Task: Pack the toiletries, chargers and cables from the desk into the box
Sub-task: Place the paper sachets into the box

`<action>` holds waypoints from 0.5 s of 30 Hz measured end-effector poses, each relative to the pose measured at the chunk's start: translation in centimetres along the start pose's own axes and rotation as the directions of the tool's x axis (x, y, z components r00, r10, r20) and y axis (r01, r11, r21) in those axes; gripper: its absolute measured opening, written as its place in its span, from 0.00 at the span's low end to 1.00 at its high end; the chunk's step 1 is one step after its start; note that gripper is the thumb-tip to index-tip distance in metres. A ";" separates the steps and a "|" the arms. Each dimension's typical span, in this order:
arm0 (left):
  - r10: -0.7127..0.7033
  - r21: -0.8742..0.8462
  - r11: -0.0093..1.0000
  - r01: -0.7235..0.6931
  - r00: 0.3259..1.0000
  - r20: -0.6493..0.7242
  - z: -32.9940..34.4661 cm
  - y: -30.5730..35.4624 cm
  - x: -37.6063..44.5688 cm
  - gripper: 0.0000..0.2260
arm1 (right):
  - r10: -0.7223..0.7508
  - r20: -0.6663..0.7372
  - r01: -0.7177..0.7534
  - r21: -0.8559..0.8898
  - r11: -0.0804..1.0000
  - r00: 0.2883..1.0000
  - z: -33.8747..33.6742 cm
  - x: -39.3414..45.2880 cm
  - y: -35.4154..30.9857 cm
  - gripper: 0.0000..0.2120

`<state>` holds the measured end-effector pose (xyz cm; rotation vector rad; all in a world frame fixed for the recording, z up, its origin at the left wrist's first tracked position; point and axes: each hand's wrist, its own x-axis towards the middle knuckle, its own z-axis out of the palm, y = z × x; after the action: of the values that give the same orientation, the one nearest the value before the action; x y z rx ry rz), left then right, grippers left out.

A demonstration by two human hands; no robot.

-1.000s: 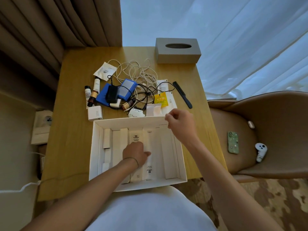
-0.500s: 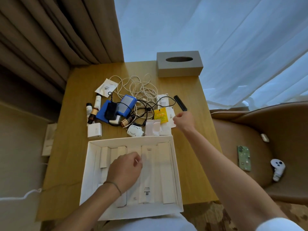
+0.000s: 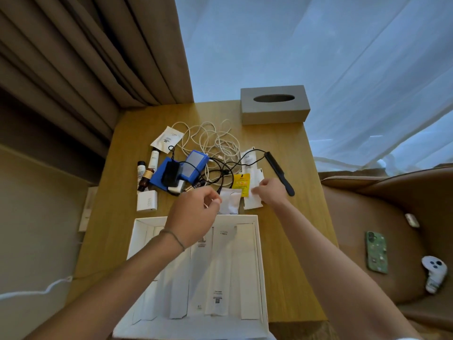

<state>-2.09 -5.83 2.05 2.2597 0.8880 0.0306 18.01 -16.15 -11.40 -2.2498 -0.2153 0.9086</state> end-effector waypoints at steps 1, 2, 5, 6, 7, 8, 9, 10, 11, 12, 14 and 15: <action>0.014 0.004 1.000 -0.014 1.000 0.016 0.3 0.3 0.9 0.05 | -0.022 -0.009 0.022 0.028 0.999 1.000 -0.6 -0.3 0.0 0.05; 0.025 0.007 1.000 -0.025 0.999 0.040 0.7 0.6 1.7 0.05 | -0.041 -0.015 0.042 0.057 0.997 0.999 -1.4 -0.7 0.0 0.07; 0.036 0.051 0.998 -0.043 0.991 0.128 2.4 1.7 4.4 0.05 | -0.059 -0.031 0.064 0.189 0.980 0.998 -4.0 -2.0 0.3 0.08; 0.034 0.075 0.996 -0.046 0.987 0.159 3.1 2.1 5.2 0.06 | -0.053 -0.028 0.058 0.236 0.970 0.998 -5.0 -2.5 0.6 0.07; 0.028 0.100 0.994 -0.048 0.981 0.192 3.8 2.4 6.1 0.06 | -0.040 -0.020 0.044 0.280 0.959 0.999 -5.9 -3.0 0.8 0.08; 0.024 0.129 0.990 -0.054 0.974 0.224 4.6 2.8 6.9 0.06 | -0.021 -0.012 0.024 0.316 0.949 1.000 -6.9 -3.4 1.1 0.09; 0.026 0.164 0.984 -0.069 0.967 0.253 5.4 3.1 7.6 0.07 | 0.004 0.001 -0.004 0.343 0.939 1.000 -7.8 -3.9 1.5 0.09; 0.036 0.205 0.974 -0.097 0.959 0.283 6.2 3.3 8.3 0.07 | 0.032 0.023 -0.038 0.364 0.931 0.999 -8.6 -4.3 1.9 0.12; 0.055 0.249 0.959 -0.139 0.947 0.316 7.1 3.5 9.0 0.08 | 0.059 0.054 -0.075 0.377 0.923 0.997 -9.3 -4.7 2.3 0.18; 0.081 0.299 0.934 -0.196 0.931 0.356 8.0 3.6 9.6 0.09 | 0.080 0.083 -0.106 0.381 0.918 0.993 -9.9 -5.0 2.9 0.23; 0.145 0.415 0.839 -0.352 0.880 0.453 9.6 3.7 10.9 0.11 | 0.097 0.125 -0.139 0.395 0.908 0.987 -10.9 -5.6 3.9 0.31; 0.179 0.467 0.768 -0.438 0.847 0.501 10.4 3.8 11.5 0.13 | 0.092 0.138 -0.141 0.407 0.902 0.986 -11.2 -5.9 4.3 0.32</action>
<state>11.58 -7.08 -5.98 2.7853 0.2703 -0.6459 20.63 -27.72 -5.24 -1.8297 0.0621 1.0402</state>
